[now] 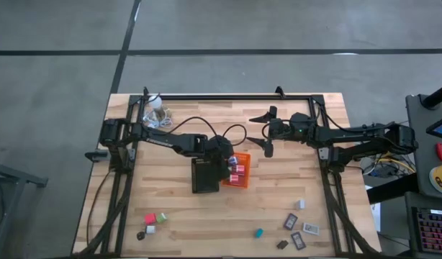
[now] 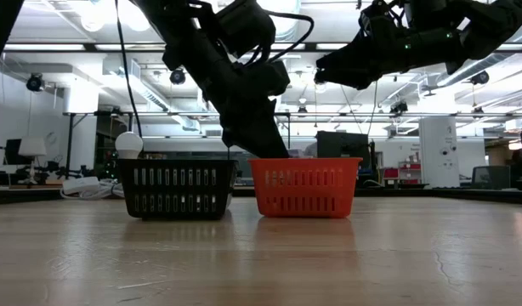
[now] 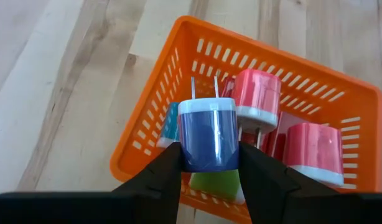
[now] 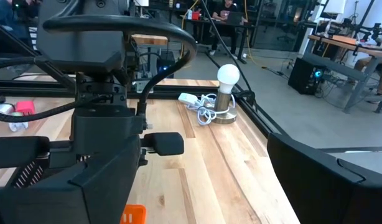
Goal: Pick & Place Office items
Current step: Put the violet charger adapter into the orange bin, then put the green charger adapter into the orange bin
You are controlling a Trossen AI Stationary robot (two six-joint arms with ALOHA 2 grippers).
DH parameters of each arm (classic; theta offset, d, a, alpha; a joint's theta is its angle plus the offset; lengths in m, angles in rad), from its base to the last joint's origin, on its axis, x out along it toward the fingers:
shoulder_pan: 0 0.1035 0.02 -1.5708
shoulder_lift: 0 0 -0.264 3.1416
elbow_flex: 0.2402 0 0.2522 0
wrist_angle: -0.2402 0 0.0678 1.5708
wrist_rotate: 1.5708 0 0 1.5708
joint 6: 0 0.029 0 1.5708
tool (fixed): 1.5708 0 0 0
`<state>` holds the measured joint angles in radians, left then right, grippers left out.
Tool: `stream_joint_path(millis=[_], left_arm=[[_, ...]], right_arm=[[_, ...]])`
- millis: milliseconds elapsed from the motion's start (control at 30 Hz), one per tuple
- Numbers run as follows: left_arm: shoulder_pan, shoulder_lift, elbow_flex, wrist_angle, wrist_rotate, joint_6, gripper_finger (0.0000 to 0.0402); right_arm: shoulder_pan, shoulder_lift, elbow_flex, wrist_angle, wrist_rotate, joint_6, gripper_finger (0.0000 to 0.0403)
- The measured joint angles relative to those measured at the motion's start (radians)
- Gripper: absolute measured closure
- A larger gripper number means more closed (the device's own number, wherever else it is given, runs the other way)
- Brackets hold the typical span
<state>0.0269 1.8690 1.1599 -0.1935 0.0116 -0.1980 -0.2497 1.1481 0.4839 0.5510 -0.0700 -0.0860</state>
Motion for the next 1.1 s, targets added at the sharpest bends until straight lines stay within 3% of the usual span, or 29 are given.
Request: stream_joint_path(millis=[233,700,1100], left_arm=[[0.001,0.0,0.0,0.0,0.0,0.0,0.0258],[0.001,0.0,0.0,0.0,0.005,0.0,0.0172],[0.001,0.001,0.0,0.0,0.007,0.0,0.0163]], right_arm=[[0.0,0.0,0.0,0.0,0.0,0.0,0.0062],[0.001,0.0,0.0,0.0,0.0,0.0,0.0059],[0.001,0.001,0.0,0.0,0.0,0.0,0.0053]])
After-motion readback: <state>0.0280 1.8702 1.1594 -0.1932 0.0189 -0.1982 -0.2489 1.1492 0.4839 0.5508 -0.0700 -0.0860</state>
